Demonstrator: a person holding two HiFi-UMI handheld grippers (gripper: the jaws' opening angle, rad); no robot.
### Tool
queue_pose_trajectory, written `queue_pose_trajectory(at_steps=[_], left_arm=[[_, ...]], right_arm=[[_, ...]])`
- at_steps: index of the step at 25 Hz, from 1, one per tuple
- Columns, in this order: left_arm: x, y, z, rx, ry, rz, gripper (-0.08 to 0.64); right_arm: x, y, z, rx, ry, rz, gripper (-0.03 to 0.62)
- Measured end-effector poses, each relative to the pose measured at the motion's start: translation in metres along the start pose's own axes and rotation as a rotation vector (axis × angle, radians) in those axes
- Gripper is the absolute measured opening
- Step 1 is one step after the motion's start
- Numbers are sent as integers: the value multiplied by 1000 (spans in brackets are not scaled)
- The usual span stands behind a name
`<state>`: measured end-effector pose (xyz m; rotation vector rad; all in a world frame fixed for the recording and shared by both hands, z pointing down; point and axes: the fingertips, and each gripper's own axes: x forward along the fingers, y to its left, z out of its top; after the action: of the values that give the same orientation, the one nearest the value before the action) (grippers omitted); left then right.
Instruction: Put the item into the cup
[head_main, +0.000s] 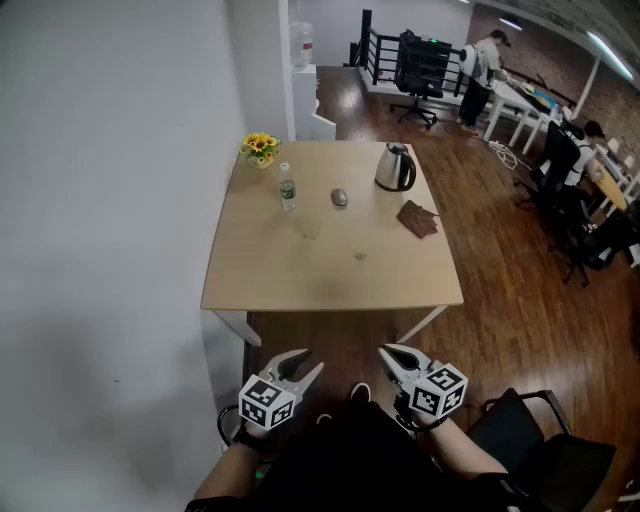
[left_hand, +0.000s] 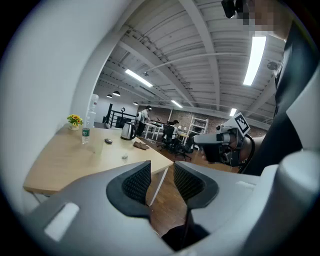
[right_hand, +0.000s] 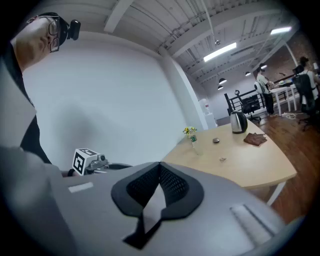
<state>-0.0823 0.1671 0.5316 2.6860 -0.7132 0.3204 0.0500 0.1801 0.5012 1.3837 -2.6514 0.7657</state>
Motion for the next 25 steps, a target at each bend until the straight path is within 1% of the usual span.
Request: queue_pose_trajectory(at_steps=[6, 12, 15, 18, 23, 25], left_arm=[[18, 29, 6, -9, 15, 19, 138], [46, 74, 19, -31, 32, 71, 138], [70, 100, 30, -41, 27, 100, 138], [100, 123, 41, -57, 50, 110, 138], [153, 168, 72, -56, 61, 147, 138], [172, 178, 83, -58, 65, 153, 138]], right_arm=[[27, -32, 13, 6, 4, -3, 8], [75, -68, 33, 7, 21, 48, 8], [104, -92, 48, 5, 34, 78, 8], [130, -119, 65, -3, 51, 112, 8], [172, -167, 92, -11, 92, 157, 8], [184, -183, 101, -16, 107, 180, 8]])
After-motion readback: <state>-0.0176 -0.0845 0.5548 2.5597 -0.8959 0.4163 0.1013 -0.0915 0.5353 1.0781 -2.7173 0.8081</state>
